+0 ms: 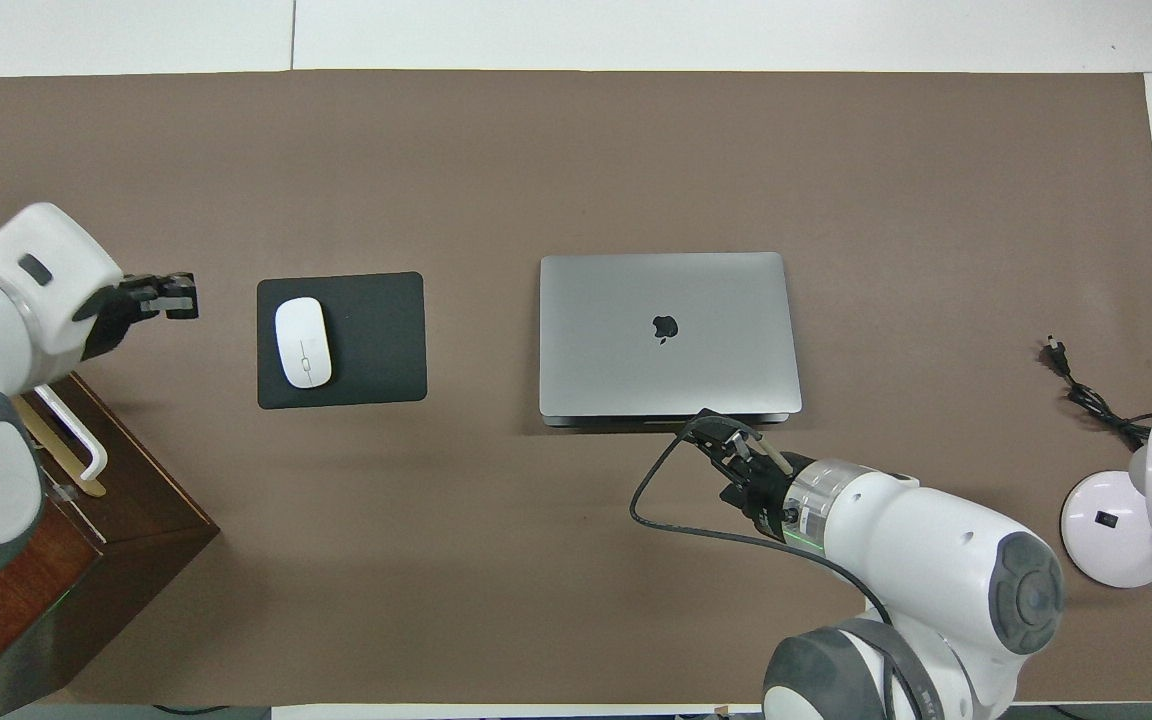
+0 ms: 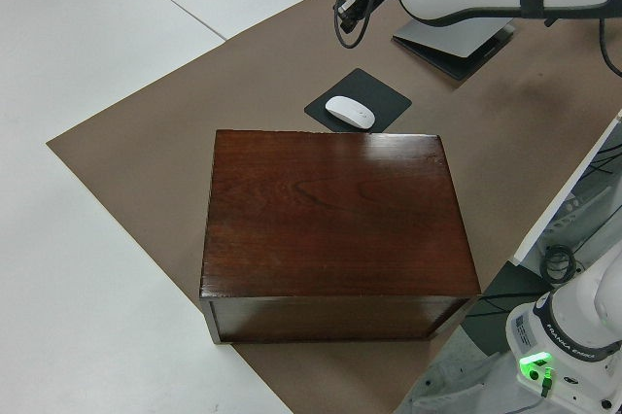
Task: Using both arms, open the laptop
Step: 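Bring the left gripper to the laptop's near edge beside the right gripper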
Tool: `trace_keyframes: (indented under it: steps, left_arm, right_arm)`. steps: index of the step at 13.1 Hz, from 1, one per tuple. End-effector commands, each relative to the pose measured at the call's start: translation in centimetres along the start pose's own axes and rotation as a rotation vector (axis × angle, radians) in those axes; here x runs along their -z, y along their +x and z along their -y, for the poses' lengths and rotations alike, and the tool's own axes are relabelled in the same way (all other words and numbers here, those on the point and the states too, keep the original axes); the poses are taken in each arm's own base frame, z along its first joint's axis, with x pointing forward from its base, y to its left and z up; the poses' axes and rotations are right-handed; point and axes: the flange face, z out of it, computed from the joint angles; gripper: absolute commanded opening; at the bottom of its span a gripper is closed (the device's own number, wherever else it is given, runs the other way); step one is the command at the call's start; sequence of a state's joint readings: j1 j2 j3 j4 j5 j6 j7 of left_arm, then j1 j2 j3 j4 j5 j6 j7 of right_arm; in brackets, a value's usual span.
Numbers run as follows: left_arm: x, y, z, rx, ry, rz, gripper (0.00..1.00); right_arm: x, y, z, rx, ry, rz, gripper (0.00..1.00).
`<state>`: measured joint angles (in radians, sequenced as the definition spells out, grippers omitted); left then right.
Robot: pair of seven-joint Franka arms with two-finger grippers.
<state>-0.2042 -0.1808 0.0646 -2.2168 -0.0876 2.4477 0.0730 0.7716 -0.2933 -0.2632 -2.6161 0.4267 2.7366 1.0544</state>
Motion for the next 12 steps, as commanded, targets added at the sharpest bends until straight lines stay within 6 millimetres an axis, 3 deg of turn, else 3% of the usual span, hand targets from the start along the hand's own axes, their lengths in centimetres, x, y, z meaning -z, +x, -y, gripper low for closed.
trace_keyframes:
  steps: [1,3,8,12]
  left_arm:
    - [-1.2,-5.1,-2.4,-0.065,-0.028,-0.067,0.0]
    - [-2.6,-6.7,-4.3,-0.109,-0.039,-0.104,0.0]
    - [-7.4,-12.9,-9.9,-0.232,-0.078,-0.224,0.0]
    - [-10.9,-16.2,-14.6,-0.336,-0.119,-0.268,0.0]
  right_arm:
    - [0.9,-0.1,-0.1,-0.099,0.097,-0.036,0.99]
    - [1.2,0.3,-0.3,-0.13,0.163,-0.078,0.99]
    - [1.6,0.7,-0.5,-0.2,0.274,-0.132,1.0]
    - [1.3,0.7,-2.3,-0.188,0.295,-0.163,1.0]
